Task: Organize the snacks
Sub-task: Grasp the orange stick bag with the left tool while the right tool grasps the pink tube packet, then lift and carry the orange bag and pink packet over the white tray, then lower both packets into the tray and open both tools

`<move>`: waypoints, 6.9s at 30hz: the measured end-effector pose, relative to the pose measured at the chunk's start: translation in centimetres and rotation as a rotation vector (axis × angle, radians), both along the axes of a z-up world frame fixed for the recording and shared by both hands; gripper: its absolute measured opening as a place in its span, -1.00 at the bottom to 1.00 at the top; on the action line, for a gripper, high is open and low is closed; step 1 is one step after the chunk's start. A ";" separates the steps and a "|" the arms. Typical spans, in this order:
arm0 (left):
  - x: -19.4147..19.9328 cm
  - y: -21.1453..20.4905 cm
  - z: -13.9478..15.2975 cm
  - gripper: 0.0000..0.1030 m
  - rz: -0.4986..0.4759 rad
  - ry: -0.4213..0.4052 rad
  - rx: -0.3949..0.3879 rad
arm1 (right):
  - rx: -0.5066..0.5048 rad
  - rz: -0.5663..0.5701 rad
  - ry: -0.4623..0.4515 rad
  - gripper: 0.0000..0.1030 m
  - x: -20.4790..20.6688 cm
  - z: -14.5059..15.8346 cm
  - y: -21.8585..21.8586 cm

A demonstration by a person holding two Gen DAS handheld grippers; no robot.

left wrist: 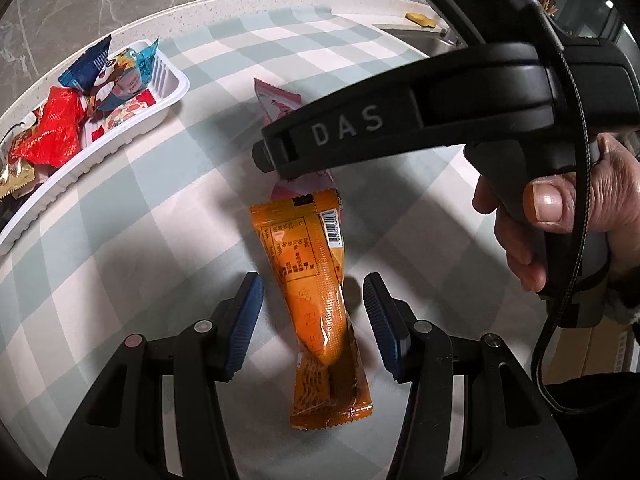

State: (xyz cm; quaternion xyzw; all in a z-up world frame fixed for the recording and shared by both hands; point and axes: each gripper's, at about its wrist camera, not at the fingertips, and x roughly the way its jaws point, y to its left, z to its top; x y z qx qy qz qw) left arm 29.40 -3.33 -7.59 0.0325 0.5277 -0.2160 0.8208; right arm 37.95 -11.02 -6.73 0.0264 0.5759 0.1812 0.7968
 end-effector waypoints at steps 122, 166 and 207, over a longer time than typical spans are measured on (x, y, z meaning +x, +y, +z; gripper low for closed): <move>-2.7 13.5 7.4 -0.56 0.276 -0.152 -0.048 | 0.288 0.217 -0.063 -0.49 -2.2 8.1 3.3; 11.8 24.2 7.2 -0.56 0.407 -0.151 -0.082 | 0.233 0.284 -0.092 -0.49 12.0 7.3 14.5; 19.7 26.3 2.3 -0.09 0.442 -0.103 -0.062 | 0.153 0.343 -0.075 -0.35 16.7 1.8 19.8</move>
